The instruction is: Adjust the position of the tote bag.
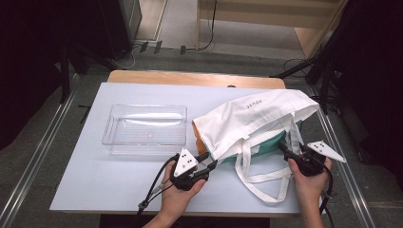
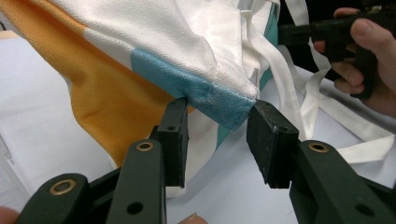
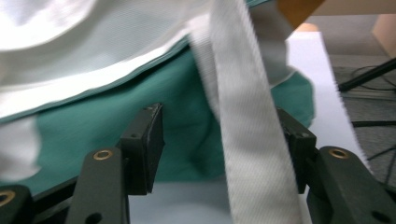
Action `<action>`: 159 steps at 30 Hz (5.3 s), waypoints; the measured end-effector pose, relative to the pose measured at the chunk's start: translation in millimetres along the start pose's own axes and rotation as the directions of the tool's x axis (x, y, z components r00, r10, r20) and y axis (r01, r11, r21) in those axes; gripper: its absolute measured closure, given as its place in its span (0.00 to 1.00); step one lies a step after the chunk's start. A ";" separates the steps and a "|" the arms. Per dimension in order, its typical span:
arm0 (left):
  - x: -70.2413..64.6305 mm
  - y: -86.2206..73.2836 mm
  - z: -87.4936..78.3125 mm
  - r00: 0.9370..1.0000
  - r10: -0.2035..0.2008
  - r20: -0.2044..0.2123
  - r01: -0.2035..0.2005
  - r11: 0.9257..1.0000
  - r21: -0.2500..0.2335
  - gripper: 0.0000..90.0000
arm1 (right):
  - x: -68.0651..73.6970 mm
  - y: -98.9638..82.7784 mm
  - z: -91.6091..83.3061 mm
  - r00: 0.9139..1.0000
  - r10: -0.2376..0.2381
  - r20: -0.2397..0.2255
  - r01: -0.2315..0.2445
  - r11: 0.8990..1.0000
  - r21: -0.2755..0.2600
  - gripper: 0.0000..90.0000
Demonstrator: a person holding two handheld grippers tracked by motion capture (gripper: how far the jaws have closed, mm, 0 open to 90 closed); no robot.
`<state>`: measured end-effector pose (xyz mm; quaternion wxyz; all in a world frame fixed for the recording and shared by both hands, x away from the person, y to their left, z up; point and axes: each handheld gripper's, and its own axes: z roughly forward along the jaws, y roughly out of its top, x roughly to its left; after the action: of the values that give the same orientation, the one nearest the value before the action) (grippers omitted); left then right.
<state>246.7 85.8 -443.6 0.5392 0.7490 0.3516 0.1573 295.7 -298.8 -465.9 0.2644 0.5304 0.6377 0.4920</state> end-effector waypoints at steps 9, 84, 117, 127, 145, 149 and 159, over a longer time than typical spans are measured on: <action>1.6 1.2 -1.7 1.000 -0.004 0.030 0.003 1.000 0.013 0.76 | 19.1 -9.6 3.8 0.993 -0.094 -0.073 0.099 0.993 0.060 0.44; 20.8 19.7 -9.5 0.997 -0.075 -0.028 0.074 0.997 -0.037 0.77 | 4.4 25.0 -29.1 0.987 0.128 0.094 -0.117 0.986 -0.118 0.99; 33.6 14.3 -7.4 0.991 -0.131 -0.037 0.130 0.990 -0.048 0.76 | 26.3 -25.4 -99.9 0.999 -0.002 -0.041 -0.003 0.993 -0.115 0.43; 31.6 14.5 -7.0 0.991 -0.129 -0.041 0.126 0.990 -0.055 0.76 | 42.7 -47.2 -84.1 0.994 -0.047 -0.099 0.047 0.999 0.004 0.73; 29.6 12.5 -6.2 0.992 -0.124 -0.036 0.122 0.991 -0.058 0.76 | 95.0 -55.9 -29.5 0.951 -0.169 -0.261 0.219 0.960 0.176 0.54; 29.3 12.4 -5.8 0.991 -0.128 -0.035 0.126 0.990 -0.059 0.76 | 97.6 -56.9 -26.1 0.948 -0.183 -0.260 0.240 0.948 0.208 0.44; 28.4 13.2 -6.3 0.992 -0.124 -0.036 0.122 0.991 -0.061 0.75 | 113.7 -58.4 -17.2 0.935 -0.283 -0.213 0.334 0.905 0.263 0.29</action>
<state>267.5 107.6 -433.2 0.5625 0.7065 0.4029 0.1486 222.8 -195.5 -491.5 0.2017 0.4118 0.8001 0.3867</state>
